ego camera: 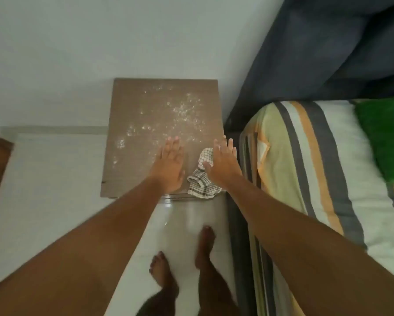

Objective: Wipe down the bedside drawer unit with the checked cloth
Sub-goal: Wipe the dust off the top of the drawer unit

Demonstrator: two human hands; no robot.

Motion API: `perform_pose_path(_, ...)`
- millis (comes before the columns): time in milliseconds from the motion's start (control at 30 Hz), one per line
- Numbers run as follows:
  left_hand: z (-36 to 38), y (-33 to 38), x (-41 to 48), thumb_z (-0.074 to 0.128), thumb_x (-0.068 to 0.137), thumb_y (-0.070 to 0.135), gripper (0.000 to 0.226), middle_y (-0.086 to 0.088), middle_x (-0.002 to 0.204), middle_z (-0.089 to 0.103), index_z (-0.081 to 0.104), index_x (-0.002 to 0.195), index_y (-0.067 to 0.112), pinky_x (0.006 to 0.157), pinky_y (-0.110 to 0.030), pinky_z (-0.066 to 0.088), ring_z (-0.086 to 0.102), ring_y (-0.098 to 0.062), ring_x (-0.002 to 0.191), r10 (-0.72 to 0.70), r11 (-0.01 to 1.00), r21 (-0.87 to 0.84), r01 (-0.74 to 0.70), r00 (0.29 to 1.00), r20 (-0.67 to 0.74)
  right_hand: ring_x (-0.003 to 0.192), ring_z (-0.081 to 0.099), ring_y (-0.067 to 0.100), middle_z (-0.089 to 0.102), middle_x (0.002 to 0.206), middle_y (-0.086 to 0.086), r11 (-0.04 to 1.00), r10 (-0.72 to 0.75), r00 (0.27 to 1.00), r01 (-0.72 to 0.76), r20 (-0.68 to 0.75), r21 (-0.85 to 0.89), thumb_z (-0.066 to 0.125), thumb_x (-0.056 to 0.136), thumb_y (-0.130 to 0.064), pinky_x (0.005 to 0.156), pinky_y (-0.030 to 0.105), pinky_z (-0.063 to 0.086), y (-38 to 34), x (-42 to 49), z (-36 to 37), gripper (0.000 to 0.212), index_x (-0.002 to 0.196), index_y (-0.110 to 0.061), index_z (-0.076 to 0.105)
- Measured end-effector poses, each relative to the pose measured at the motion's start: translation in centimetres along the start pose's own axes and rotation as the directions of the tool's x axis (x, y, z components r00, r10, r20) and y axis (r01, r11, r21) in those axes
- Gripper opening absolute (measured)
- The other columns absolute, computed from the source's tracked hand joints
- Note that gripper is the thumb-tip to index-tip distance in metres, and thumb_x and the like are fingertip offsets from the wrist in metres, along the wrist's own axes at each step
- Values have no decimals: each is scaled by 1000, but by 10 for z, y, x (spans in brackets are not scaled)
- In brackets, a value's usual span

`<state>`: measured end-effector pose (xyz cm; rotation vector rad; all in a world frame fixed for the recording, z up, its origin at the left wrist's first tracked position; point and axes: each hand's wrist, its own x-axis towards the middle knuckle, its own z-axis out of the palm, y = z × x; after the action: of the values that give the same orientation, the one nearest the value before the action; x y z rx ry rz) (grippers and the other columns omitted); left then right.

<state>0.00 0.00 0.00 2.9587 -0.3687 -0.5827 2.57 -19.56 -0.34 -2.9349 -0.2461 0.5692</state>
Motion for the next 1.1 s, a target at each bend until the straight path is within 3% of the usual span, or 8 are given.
perform_pose_path(267, 54, 1, 48, 25, 105, 38, 74, -19, 162, -27, -16, 156, 5, 121, -45, -15, -32, -35, 145, -56, 997, -40, 59, 997, 57, 153, -16, 39, -15, 165, 23, 996, -35, 996, 28, 85, 83, 32, 100, -64, 127, 53, -2, 18, 29, 66, 93, 158, -3, -8)
perform_pose_path(367, 61, -2, 57, 20, 106, 41, 71, -19, 162, -27, -17, 155, 5, 125, -47, -8, -30, -35, 148, -76, 995, -63, 79, 996, 49, 154, -16, 37, -16, 165, 23, 991, 13, 998, -21, 68, 129, 36, 96, -69, 127, 47, -6, 17, 34, 78, 103, 157, 1, -9)
perform_pose_path(500, 68, -6, 64, 18, 106, 41, 70, -21, 162, -25, -16, 155, 4, 122, -42, -13, -27, -35, 150, -63, 994, -86, 62, 998, -9, 155, -10, 34, -9, 167, 21, 970, 105, 994, -107, 19, 218, 37, 97, -67, 125, 41, -9, 15, 44, 90, 99, 158, 1, 0)
perform_pose_path(600, 74, -17, 71, 14, 102, 43, 71, -20, 163, -23, -15, 155, 5, 121, -41, -14, -27, -34, 150, -33, 994, -110, 28, 999, -43, 156, 1, 34, 6, 167, 20, 958, 143, 989, -127, -45, 257, 26, 104, -53, 128, 48, 6, 13, 53, 104, 77, 158, 0, 12)
perform_pose_path(733, 79, -31, 84, 23, 105, 41, 71, -19, 164, -22, -12, 156, 5, 120, -39, -18, -29, -33, 148, -4, 991, -135, -3, 999, -45, 148, 32, 38, 38, 156, 24, 971, 122, 948, -53, -293, 232, 30, 98, -22, 119, 56, 34, 16, 59, 128, 58, 148, 5, 40)
perform_pose_path(933, 93, -45, 91, 25, 106, 41, 75, -18, 162, -29, -14, 157, 4, 119, -36, -22, -31, -31, 149, 28, 989, -140, -34, 998, -48, 143, 41, 38, 47, 150, 23, 964, 123, 868, 9, -481, 264, 38, 92, 2, 122, 48, 25, 16, 71, 142, 52, 143, 6, 46)
perform_pose_path(1033, 87, -49, 100, 26, 107, 41, 73, -18, 164, -25, -12, 157, 4, 120, -35, -20, -28, -30, 151, 37, 981, -189, -54, 995, -95, 136, 49, 39, 54, 142, 26, 934, 180, 802, 41, -569, 354, 57, 86, 20, 116, 50, 39, 14, 84, 134, 54, 139, 10, 50)
perform_pose_path(1100, 76, -52, 112, 25, 107, 42, 73, -19, 164, -24, -10, 158, 3, 122, -36, -18, -27, -30, 152, 45, 978, -198, -71, 990, -131, 134, 51, 41, 55, 140, 28, 877, 267, 769, 57, -582, 478, 53, 88, 20, 116, 40, 39, 10, 96, 115, 51, 138, 10, 50)
